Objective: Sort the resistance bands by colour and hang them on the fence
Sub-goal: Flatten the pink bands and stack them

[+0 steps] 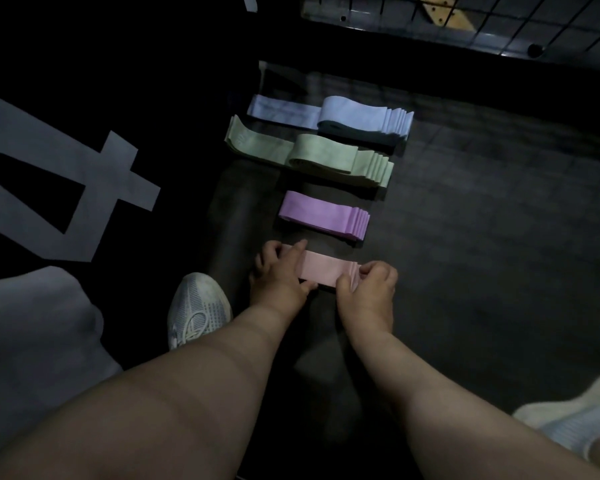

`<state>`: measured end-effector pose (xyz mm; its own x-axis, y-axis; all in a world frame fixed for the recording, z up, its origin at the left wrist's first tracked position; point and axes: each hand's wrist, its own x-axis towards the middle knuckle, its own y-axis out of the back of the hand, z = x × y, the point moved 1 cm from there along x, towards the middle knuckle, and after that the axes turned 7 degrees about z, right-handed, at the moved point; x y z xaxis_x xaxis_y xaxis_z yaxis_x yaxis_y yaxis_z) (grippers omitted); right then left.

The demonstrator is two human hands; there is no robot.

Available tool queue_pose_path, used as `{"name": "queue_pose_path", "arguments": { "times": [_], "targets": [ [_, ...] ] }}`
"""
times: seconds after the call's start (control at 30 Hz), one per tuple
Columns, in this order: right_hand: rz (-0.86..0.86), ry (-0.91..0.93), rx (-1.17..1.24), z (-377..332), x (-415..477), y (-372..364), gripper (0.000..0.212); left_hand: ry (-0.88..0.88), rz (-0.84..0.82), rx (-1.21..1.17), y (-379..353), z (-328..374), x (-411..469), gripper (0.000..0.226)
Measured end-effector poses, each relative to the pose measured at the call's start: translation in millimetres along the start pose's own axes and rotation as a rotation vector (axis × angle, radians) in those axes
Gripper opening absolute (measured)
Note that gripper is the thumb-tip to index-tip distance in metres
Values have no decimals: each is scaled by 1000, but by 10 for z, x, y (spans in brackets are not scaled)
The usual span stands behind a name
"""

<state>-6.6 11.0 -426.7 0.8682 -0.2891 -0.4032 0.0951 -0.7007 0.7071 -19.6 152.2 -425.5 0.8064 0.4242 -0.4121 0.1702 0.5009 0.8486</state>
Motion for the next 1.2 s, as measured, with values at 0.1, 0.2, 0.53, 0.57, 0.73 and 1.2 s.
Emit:
{"name": "queue_pose_path", "arguments": {
  "times": [0.1,0.2,0.53,0.57,0.73,1.2],
  "targets": [
    [44,30,-66,-23,0,-10,39,8,-3,11,1,17,-17,83],
    [37,52,-98,-73,4,-40,50,14,9,-25,5,36,-5,84],
    [23,30,-138,-165,-6,-91,54,44,25,2,99,67,-15,94],
    [26,26,-145,-174,-5,-92,55,43,27,-6,114,74,-12,93],
    [16,-4,-164,-216,9,-69,53,30,14,-2,189,141,-3,87],
    [-11,-8,-243,-93,35,-21,35,-75,20,-21,135,127,-66,28]
  ]
}}
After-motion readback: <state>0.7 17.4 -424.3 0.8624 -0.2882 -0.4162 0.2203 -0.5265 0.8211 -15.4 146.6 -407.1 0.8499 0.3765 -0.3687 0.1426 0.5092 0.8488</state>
